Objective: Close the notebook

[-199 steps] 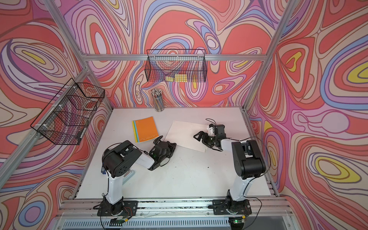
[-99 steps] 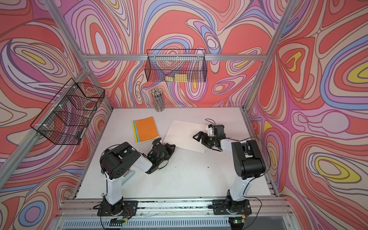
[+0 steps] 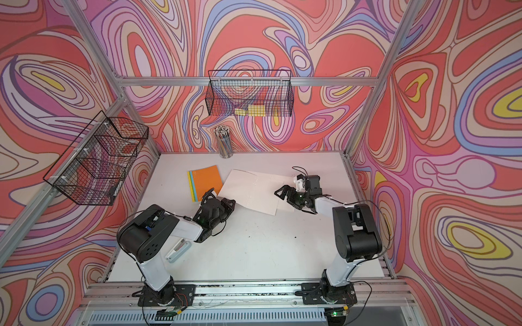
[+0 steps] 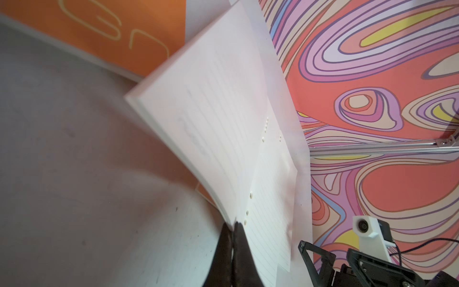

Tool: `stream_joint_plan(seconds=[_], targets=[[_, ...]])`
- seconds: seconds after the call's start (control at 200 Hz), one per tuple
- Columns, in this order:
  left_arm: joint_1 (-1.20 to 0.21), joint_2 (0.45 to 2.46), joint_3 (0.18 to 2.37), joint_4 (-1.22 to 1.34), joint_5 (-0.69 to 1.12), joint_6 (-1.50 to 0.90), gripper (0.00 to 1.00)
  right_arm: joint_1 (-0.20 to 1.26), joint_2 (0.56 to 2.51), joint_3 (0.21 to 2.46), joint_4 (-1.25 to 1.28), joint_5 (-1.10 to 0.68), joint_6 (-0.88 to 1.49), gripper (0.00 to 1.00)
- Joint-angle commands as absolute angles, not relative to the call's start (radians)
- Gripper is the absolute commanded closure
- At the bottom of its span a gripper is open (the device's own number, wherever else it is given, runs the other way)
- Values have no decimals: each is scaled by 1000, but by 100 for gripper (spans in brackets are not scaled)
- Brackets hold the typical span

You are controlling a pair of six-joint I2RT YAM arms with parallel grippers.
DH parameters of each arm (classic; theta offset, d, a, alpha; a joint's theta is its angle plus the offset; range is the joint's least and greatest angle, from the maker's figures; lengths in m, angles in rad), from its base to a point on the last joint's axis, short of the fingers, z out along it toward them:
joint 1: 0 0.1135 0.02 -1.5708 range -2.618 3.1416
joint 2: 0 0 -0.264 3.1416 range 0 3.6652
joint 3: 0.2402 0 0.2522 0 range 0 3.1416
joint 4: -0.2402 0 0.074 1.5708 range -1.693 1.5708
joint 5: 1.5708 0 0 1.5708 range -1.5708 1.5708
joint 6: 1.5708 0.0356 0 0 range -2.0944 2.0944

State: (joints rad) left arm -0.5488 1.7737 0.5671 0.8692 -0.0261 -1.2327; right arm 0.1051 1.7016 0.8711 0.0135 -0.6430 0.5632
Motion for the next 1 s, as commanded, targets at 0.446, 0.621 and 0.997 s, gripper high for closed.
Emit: stream_joint_plan(seconds=[0.446,0.621,0.997], targets=[[-546,1475,735,294,-117,-744,100,101,1666,838,46,-636,587,2],[-552,1389,749,157,-224,-615,100,101,1670,842,52,-639,592,2],[-597,1327,811,-16,-416,-367,100,102,1678,858,67,-650,614,2]])
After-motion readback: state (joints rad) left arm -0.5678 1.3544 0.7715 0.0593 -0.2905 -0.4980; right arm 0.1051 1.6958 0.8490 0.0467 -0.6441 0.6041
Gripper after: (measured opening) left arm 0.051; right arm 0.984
